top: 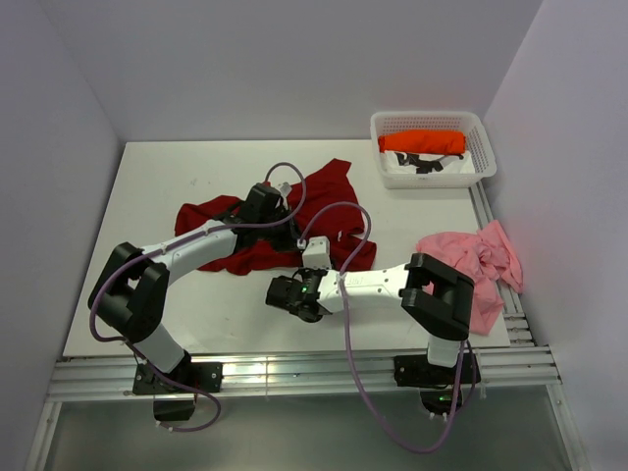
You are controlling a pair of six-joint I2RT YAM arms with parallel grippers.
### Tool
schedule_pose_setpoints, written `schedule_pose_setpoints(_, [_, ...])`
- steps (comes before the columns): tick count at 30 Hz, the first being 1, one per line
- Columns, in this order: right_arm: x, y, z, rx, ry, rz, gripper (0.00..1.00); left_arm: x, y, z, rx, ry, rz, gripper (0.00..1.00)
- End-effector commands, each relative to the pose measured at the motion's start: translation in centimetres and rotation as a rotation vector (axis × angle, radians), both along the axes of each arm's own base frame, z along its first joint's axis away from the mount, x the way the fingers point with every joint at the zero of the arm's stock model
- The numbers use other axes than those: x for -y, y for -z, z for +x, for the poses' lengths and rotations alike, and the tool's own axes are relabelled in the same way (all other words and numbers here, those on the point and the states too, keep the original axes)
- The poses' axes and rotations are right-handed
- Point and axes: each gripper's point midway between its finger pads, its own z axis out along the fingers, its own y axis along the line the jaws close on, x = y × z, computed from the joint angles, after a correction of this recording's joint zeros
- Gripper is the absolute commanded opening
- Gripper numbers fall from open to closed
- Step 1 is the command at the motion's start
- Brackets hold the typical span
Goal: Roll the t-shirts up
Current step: Flatten the tshirt
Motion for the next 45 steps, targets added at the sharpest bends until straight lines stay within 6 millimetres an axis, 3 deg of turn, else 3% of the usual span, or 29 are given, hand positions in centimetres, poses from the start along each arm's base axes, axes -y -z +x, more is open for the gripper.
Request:
schedule_pose_setpoints(1, [0.6, -1.6, 0.5, 0.056, 0.006, 0.019, 0.44, 0.4, -2.0, 0.9, 0.062, 0.015, -0.029, 0.0])
schedule_pose_setpoints(7, [1.2, -0.6, 0.3, 0.038, -0.001, 0.003, 0.42, 0.2, -2.5, 1.0, 0.07, 0.013, -0.028, 0.0])
schedule_pose_setpoints(12, [-0.2, -0.1, 0.4, 0.018, -0.068, 0.05, 0.41, 0.1, -2.6, 1.0, 0.072, 0.013, -0.03, 0.0])
schedule_pose_setpoints(15, [-0.7, -0.1, 0.8, 0.018, -0.091, 0.048, 0.33, 0.1, -2.4, 1.0, 0.068, 0.013, -0.024, 0.0])
schedule_pose_setpoints(18, [-0.8, -0.4, 1.3, 0.024, -0.105, 0.034, 0.17, 0.0, -2.3, 1.2, 0.068, 0.012, -0.02, 0.0])
schedule_pose_setpoints(19, [-0.5, -0.5, 1.3, 0.024, -0.105, 0.018, 0.05, 0.0, -2.4, 1.2, 0.07, 0.014, -0.019, 0.0])
schedule_pose_setpoints(20, [-0.2, -0.8, 1.4, 0.033, -0.098, 0.01, 0.0, 0.0, -2.4, 1.3, 0.071, 0.011, -0.016, 0.0])
schedule_pose_setpoints(25, [0.2, -2.2, 0.1, -0.023, -0.165, 0.045, 0.0, -0.5, -2.1, 1.2, 0.076, 0.001, 0.005, 0.0])
schedule_pose_setpoints(34, [1.7, -1.8, -4.6, -0.271, -0.378, 0.028, 0.0, -1.5, -0.9, -1.5, 0.063, 0.018, 0.026, 0.0])
schedule_pose_setpoints(40, [4.5, -3.0, -4.5, -0.266, -0.295, -0.125, 0.06, -2.1, -0.4, -2.7, 0.067, 0.007, 0.04, 0.0])
schedule_pose_setpoints(45, [4.3, -4.2, -4.2, -0.224, -0.285, -0.131, 0.16, -3.0, -0.4, -3.4, 0.078, -0.008, 0.059, 0.0])
